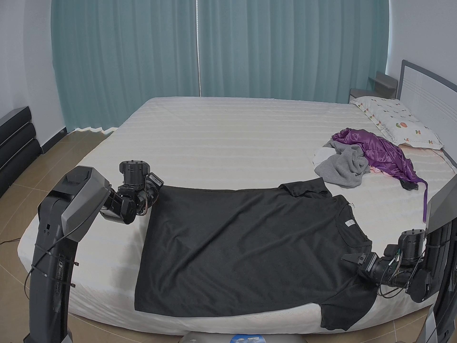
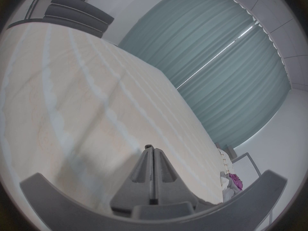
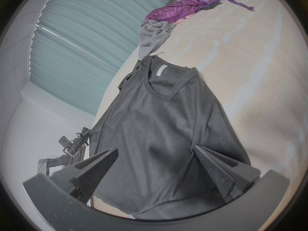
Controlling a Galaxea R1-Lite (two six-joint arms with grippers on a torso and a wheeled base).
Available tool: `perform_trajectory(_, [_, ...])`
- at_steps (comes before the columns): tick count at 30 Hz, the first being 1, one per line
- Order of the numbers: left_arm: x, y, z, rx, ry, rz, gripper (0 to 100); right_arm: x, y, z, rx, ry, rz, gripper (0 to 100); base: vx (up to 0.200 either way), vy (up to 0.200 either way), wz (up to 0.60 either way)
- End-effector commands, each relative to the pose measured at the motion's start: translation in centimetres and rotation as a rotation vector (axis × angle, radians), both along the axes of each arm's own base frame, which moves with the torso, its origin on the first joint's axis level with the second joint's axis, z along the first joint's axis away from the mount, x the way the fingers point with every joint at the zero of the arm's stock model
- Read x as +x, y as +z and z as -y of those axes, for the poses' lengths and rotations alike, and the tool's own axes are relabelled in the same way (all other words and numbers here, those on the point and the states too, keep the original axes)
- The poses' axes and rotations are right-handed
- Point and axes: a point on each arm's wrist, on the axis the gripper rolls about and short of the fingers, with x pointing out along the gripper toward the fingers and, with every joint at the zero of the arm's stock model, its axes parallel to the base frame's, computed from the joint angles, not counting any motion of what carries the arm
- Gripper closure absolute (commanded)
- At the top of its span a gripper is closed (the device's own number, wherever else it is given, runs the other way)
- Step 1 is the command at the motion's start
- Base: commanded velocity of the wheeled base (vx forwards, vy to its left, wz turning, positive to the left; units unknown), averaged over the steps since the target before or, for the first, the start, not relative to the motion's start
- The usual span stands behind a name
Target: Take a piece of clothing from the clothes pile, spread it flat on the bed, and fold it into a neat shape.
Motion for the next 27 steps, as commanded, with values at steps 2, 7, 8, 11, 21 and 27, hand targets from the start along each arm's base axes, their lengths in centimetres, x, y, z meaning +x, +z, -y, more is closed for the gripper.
perform_trajectory(2, [1.0,1.6,-1.1,0.019,0.026,0.055,100,1.7,1.2,0.0,-0.026,-0.038,0.119,0,0.0,0.0,0.0])
perform_trajectory(7, [1.6,2.4,-2.5,0.091,0.026,0.087,100,4.0,2.6,0.0,-0.057,-0.074,0.243,0,0.0,0.0,0.0])
perform_trajectory(8, [1.6,2.4,-2.5,0.094,0.027,0.088,100,4.5,2.8,0.0,-0.058,-0.077,0.267,0,0.0,0.0,0.0])
perform_trajectory(11, [1.8,2.5,-2.7,0.101,0.027,0.097,100,6.4,3.4,-0.3,-0.055,-0.074,0.336,0,0.0,0.0,0.0])
perform_trajectory(21, [2.5,2.5,-2.1,0.128,0.006,0.085,100,14.3,5.1,-1.5,-0.05,-0.05,0.366,0,0.0,0.0,0.0])
perform_trajectory(27, [2.3,1.9,-2.1,0.131,0.006,0.062,100,19.1,3.6,-2.4,-0.059,-0.031,0.265,0,0.0,0.0,0.0])
